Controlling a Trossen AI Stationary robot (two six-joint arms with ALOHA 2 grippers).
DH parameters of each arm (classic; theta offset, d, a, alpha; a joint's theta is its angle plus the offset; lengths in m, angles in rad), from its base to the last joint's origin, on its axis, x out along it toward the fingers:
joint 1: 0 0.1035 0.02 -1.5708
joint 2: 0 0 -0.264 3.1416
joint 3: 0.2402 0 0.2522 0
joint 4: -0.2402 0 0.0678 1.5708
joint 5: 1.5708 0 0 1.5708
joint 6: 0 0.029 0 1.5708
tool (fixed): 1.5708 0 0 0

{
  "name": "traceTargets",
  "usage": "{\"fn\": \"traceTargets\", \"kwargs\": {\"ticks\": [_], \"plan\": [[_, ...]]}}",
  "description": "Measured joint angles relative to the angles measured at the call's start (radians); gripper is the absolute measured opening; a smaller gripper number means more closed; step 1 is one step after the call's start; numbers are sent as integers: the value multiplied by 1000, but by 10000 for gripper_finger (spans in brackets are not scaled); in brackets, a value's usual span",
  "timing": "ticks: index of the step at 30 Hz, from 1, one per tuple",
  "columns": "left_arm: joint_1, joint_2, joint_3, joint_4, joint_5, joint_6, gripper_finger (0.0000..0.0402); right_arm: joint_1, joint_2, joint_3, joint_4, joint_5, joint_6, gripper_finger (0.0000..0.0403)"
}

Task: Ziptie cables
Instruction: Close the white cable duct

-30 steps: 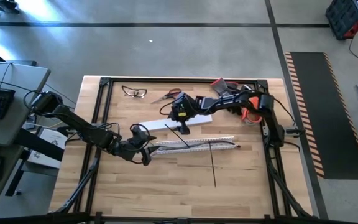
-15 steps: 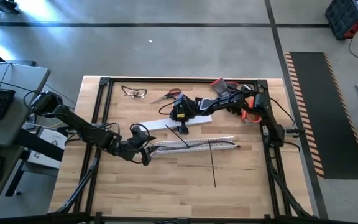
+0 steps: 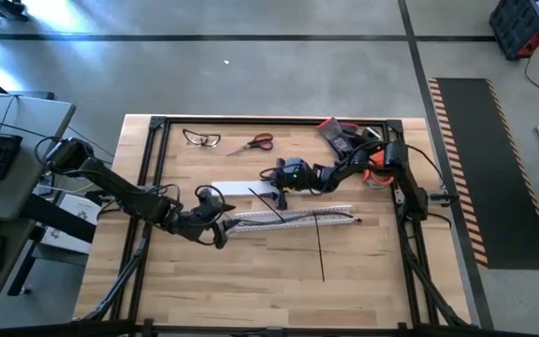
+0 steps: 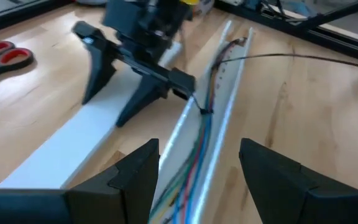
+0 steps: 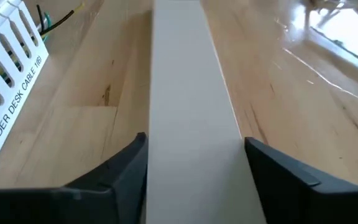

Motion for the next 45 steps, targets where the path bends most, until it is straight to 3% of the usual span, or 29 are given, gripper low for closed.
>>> {"fn": "traceTargets", "kwargs": {"ticks": [2,6,9,14,23,31,36,37,38,39,40,43,45], "plan": [[8,0,0,-1,-16,1,202,1,0,-15,32,10,-8,211],[22,0,0,24,-28,55,174,1,0,-22,39,18,-8,211],[37,-2,0,63,-20,95,123,1,-10,-23,31,17,17,211],[53,-13,0,68,-15,130,13,-3,-97,-31,-126,27,63,210],[21,-234,91,-124,-174,282,0,0,-375,-43,-357,67,20,208],[0,-414,111,-180,-189,398,0,52,-606,-38,-454,51,15,208],[2,-438,110,-230,-178,373,0,142,-638,-38,-574,13,68,204],[6,-436,110,-240,-175,359,0,160,-638,-38,-601,2,88,175],[8,-432,110,-254,-170,340,0,178,-630,-38,-628,9,92,109],[8,-425,110,-269,-159,321,0,199,-622,-38,-646,8,106,68],[8,-417,110,-282,-148,304,0,219,-614,-38,-665,23,113,44],[8,-382,98,-287,-123,257,0,272,-599,-38,-673,58,119,4],[9,-354,87,-288,-113,231,0,295,-597,-38,-669,88,120,1]]}}
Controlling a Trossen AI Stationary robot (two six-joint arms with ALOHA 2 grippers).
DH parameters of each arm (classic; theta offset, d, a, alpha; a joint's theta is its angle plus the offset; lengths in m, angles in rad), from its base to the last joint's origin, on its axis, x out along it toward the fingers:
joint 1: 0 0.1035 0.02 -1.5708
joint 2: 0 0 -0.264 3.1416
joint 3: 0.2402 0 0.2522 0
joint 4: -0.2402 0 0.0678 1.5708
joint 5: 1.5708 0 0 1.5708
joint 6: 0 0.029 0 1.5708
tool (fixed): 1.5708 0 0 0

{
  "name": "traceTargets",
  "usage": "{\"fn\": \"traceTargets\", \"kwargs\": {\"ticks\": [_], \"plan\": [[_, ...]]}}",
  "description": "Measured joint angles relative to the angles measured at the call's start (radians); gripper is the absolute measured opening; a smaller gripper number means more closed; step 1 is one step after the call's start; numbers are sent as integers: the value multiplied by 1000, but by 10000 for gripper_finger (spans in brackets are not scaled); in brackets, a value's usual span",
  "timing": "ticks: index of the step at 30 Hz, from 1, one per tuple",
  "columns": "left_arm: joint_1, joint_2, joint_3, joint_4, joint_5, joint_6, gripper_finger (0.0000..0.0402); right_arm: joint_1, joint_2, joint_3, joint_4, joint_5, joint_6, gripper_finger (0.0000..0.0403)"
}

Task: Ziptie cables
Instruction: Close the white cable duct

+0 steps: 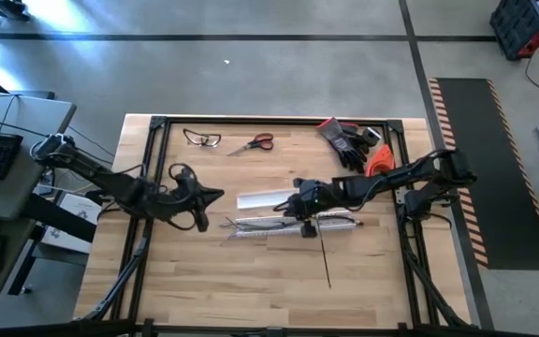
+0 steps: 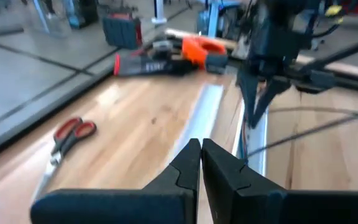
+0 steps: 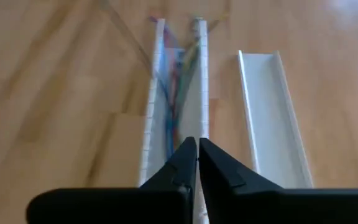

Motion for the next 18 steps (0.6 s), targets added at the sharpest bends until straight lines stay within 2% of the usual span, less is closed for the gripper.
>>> {"fn": "traceTargets", "kwargs": {"ticks": [3,7,10,14,18], "plan": [[0,42,-10,-4,2,-45,0,15,3,0,4,99,-3,11],[0,94,-10,-1,2,-69,0,-6,-2,0,16,108,-31,23],[0,117,-10,4,3,-89,0,-62,0,1,14,34,-28,40],[26,159,-10,4,26,-142,0,-173,42,2,19,-28,-62,90],[131,226,-10,7,184,-170,5,-271,123,3,58,-61,-119,139]]}}
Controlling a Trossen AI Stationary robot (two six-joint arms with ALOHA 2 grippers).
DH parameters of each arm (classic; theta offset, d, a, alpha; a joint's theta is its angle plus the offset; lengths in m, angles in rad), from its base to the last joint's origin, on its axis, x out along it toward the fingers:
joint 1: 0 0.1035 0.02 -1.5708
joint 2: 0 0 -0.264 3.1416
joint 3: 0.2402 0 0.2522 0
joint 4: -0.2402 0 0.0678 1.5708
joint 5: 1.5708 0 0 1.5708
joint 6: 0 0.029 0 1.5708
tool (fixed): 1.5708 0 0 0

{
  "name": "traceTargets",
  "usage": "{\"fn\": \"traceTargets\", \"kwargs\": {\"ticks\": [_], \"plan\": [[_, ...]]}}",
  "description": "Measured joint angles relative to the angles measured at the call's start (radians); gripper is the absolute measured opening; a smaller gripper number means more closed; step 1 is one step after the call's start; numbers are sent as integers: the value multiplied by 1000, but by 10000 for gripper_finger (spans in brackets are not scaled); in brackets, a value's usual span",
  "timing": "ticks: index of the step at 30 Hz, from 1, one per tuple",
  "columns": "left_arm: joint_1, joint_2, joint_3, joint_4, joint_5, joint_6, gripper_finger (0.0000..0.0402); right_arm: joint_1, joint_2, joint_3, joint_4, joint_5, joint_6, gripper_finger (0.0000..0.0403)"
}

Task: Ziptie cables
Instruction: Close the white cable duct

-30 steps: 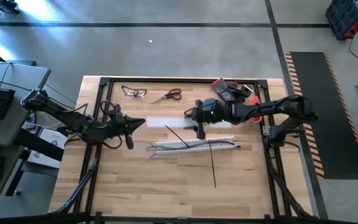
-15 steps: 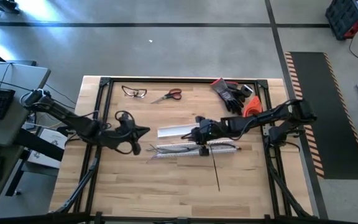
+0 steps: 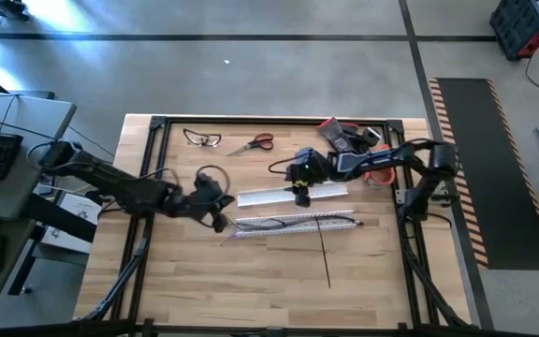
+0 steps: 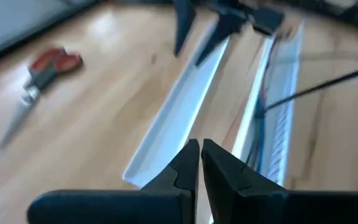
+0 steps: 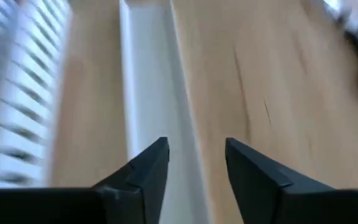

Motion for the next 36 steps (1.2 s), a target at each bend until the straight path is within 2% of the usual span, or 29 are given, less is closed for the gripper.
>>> {"fn": "traceTargets", "kwargs": {"ticks": [4,7,10,14,15,21,27,32,36], "plan": [[93,86,-1,16,117,60,25,-43,87,0,-7,-40,-56,158],[158,151,-1,76,191,137,44,-49,129,0,-6,-45,-48,147],[218,224,-1,175,264,224,62,-50,150,3,-2,-46,-48,109],[290,310,-1,306,309,329,80,-47,158,4,-2,-22,-49,23],[309,325,-1,329,318,351,85,-44,158,4,1,-10,-50,12],[399,361,-1,417,443,520,117,34,116,-4,-5,235,-117,2],[444,398,-1,432,458,600,151,156,82,-3,52,490,-242,0],[472,475,-1,430,461,600,171,215,82,-3,75,564,-277,0],[487,555,-1,440,525,599,172,236,82,-3,87,604,-284,0]]}}
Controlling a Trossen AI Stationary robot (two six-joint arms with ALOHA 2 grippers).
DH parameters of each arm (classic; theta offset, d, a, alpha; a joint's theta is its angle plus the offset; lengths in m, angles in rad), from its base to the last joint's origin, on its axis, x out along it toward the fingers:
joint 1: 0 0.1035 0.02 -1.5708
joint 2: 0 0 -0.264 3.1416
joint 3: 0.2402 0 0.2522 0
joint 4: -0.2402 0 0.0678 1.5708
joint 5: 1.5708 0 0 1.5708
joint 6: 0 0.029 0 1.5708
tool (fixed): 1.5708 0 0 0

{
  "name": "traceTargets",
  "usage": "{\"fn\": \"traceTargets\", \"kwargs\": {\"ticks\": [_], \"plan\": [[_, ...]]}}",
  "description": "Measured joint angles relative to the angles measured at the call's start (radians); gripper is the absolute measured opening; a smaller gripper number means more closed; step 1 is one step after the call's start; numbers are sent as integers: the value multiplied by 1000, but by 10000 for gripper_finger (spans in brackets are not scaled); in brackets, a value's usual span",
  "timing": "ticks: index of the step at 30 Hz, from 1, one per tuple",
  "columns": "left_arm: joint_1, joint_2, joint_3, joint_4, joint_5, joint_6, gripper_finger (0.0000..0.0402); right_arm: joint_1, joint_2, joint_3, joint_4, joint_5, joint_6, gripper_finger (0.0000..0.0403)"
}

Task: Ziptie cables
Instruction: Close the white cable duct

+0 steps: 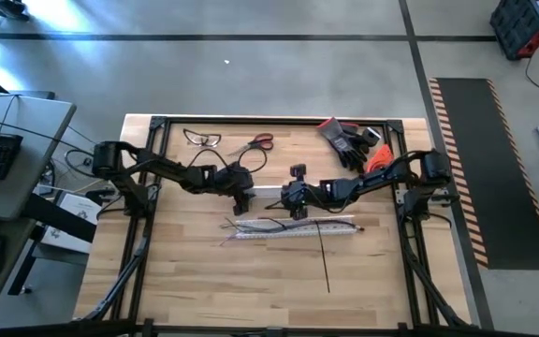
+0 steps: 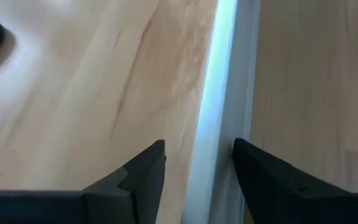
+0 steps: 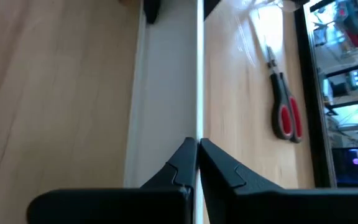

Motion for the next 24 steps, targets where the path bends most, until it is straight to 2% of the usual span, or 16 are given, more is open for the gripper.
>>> {"fn": "traceTargets", "kwargs": {"ticks": [5,7,9,11,16,20,24], "plan": [[3,55,5,46,45,-16,156,1,0,0,5,0,2,0],[-3,55,5,46,48,-15,124,1,0,0,5,-2,17,0],[-10,48,4,40,44,-1,75,1,-3,1,5,-11,41,0],[-17,37,3,30,1,20,29,3,-14,2,1,-52,54,3],[-70,17,1,12,-123,143,28,-20,-103,2,-16,-220,152,49],[-137,17,2,12,-282,264,22,-83,-177,3,-29,-408,275,116],[-209,17,2,23,-467,361,23,-180,-163,3,-42,-642,381,194]]}}
